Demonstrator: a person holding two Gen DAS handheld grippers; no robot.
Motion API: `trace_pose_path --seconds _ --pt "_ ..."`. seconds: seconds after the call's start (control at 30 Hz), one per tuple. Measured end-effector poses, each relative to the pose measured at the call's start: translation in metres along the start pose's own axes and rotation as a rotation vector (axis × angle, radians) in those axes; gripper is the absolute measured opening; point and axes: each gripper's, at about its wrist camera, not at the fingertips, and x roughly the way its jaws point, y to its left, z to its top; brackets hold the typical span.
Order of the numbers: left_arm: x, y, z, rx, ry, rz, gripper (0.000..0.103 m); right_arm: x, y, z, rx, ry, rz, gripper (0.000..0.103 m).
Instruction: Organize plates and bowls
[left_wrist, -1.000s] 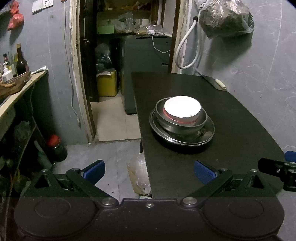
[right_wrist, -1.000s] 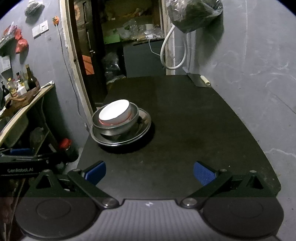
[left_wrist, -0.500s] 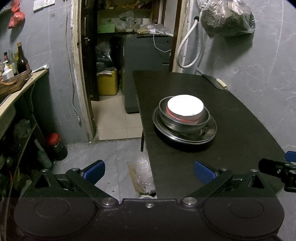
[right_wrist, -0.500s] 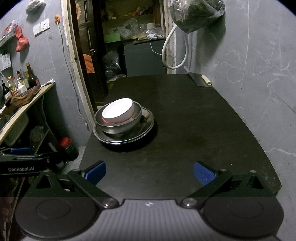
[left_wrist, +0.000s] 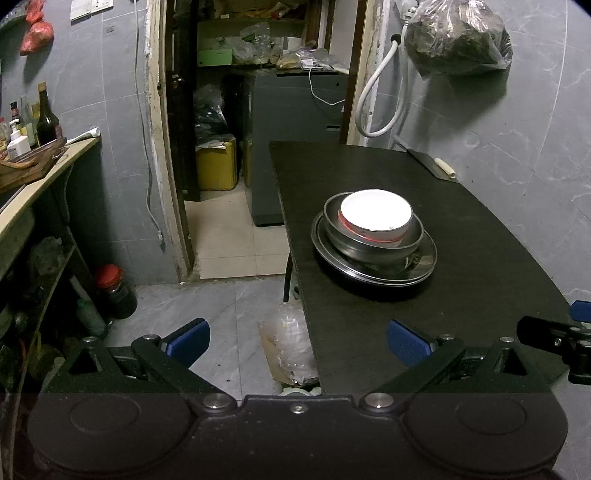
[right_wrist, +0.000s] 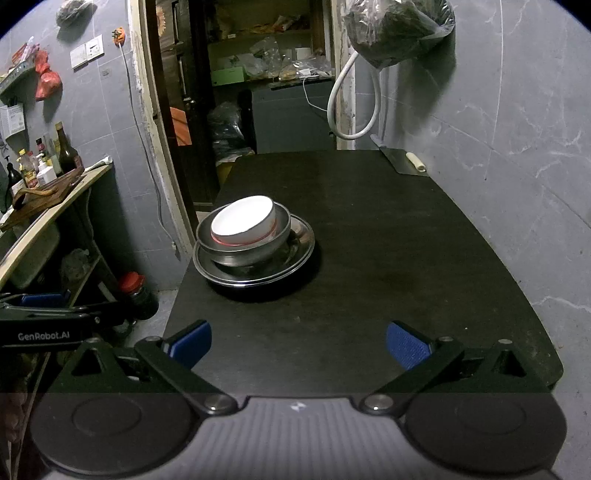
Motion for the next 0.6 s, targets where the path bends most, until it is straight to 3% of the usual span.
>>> trace_pose_path --seconds 0.6 --pt "0.0002 -0.0006 0.0008 0.005 -0.004 -0.006 0.102 -0.001 -0.0003 0.0007 0.001 -0.003 -0.001 0.103"
